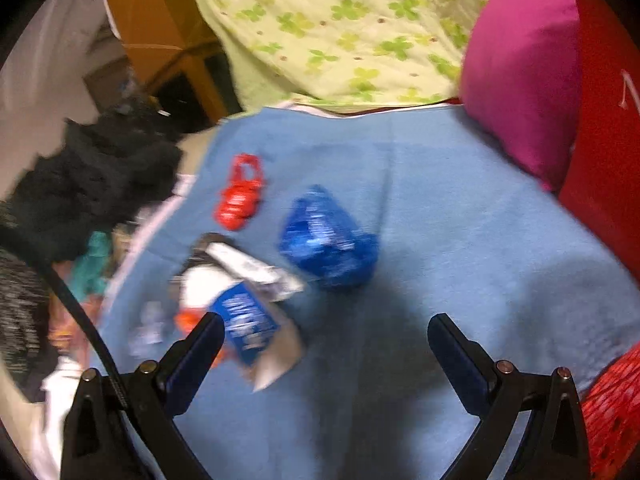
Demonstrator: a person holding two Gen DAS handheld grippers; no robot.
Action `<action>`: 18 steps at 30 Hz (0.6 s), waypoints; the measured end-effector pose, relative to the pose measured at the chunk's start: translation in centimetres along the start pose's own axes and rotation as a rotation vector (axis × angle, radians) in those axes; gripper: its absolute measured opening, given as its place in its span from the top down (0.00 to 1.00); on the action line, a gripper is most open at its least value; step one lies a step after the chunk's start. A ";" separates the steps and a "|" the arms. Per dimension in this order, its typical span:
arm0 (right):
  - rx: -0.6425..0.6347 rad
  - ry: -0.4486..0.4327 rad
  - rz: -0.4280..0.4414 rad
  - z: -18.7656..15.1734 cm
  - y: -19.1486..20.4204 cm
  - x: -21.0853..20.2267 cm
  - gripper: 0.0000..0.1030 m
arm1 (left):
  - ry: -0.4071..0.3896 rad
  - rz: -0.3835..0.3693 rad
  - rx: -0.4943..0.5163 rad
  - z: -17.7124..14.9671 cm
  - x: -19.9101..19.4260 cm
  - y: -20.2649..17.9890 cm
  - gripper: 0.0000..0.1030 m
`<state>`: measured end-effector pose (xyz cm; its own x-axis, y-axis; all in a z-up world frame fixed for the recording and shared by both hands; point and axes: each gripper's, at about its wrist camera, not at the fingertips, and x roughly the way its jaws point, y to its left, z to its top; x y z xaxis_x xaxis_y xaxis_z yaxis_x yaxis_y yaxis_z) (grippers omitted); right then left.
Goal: Collect trash
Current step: 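Grasp the blue toothpaste box with right tool while left tool approaches the light blue cloth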
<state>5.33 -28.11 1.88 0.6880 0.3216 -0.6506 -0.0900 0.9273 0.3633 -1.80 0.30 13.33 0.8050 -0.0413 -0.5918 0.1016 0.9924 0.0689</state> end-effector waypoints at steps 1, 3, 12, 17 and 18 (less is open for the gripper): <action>0.007 0.002 0.033 -0.2 0.1 -0.3 0.00 | 0.040 0.020 -0.015 -1.2 1.2 1.3 0.22; 0.014 0.003 0.065 -0.6 0.4 -0.5 0.00 | 0.094 0.018 -0.034 -3.3 3.2 2.9 0.22; -0.119 0.132 0.026 -1.9 3.7 5.2 0.22 | 0.250 -0.050 -0.069 -8.1 11.6 3.2 0.22; -0.164 0.179 0.022 -2.4 4.6 8.2 0.22 | 0.272 -0.094 -0.017 -8.3 14.8 1.9 0.32; -0.185 0.180 0.012 -2.5 5.0 8.7 0.22 | 0.287 -0.112 -0.011 -8.3 15.7 1.7 0.38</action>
<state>9.06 -20.21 -3.63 0.5484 0.3460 -0.7612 -0.2390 0.9373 0.2538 6.16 2.27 -2.46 0.5911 -0.1178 -0.7980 0.1730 0.9848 -0.0173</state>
